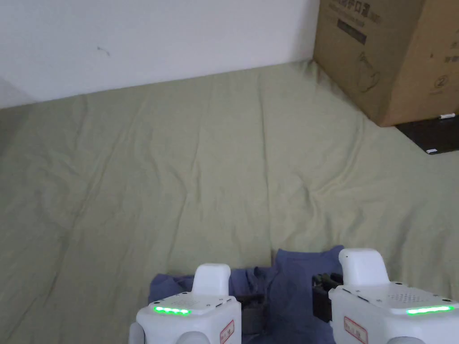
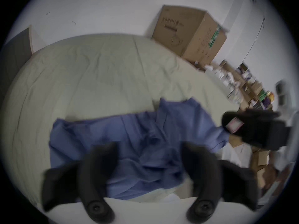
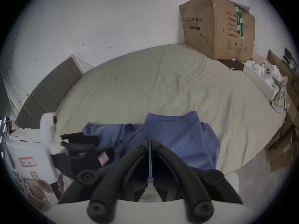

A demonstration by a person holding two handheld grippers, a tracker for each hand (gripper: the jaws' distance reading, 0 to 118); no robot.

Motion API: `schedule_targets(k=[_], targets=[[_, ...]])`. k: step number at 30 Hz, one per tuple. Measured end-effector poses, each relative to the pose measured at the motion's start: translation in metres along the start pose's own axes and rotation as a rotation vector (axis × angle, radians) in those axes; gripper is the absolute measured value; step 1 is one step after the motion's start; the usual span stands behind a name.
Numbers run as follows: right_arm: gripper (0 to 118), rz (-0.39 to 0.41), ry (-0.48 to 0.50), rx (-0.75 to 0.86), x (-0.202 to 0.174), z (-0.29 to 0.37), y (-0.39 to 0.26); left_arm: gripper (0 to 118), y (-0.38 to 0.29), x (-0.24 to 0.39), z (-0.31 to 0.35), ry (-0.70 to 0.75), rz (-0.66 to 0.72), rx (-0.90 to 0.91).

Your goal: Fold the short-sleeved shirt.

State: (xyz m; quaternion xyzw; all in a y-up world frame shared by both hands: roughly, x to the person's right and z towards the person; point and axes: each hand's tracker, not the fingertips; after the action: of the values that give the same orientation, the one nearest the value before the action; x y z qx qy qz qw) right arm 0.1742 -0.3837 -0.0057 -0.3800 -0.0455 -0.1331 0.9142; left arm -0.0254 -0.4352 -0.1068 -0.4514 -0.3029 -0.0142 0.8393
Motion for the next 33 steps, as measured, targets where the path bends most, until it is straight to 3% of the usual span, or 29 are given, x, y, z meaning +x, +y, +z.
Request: schedule_targets(k=[4, 6, 7, 8, 9, 13, 16, 21, 29, 32, 33], targets=[[3, -0.017, 0.013, -0.017, 0.003, -0.001, -0.003, 100, 0.005, -0.012, 0.026, -0.109, 0.116, 0.057], [3, -0.019, 0.01, -0.021, 0.003, -0.002, -0.004, 87, 0.009, -0.026, 0.052, -0.141, 0.178, 0.124], [3, -0.021, 0.014, -0.024, 0.006, -0.005, -0.005, 69, 0.009, -0.034, 0.064, -0.157, 0.222, 0.172], [3, -0.025, 0.016, -0.026, 0.006, -0.005, -0.005, 30, 0.01, -0.041, 0.071, -0.145, 0.261, 0.2], [3, -0.028, 0.019, -0.027, 0.006, -0.006, -0.005, 3, 0.012, -0.049, 0.074, -0.102, 0.302, 0.191], [3, -0.03, 0.021, -0.031, 0.007, -0.009, -0.005, 2, 0.006, -0.062, 0.042, 0.008, 0.243, 0.078], [3, -0.031, 0.018, -0.032, 0.007, -0.008, -0.006, 1, -0.007, -0.051, 0.009, -0.143, 0.291, -0.019], [3, -0.045, 0.01, -0.03, 0.013, -0.003, -0.006, 1, -0.025, -0.009, -0.028, -0.142, 0.19, -0.166], [3, -0.058, -0.002, -0.031, 0.013, -0.002, -0.003, 1, -0.004, -0.014, 0.023, -0.303, 0.197, -0.045], [3, -0.034, 0.0, -0.038, 0.006, -0.003, -0.003, 2, -0.007, -0.053, 0.057, -0.339, 0.297, 0.057], [3, -0.027, -0.001, -0.04, 0.004, -0.004, -0.002, 7, -0.01, -0.07, 0.068, -0.353, 0.342, 0.082]])
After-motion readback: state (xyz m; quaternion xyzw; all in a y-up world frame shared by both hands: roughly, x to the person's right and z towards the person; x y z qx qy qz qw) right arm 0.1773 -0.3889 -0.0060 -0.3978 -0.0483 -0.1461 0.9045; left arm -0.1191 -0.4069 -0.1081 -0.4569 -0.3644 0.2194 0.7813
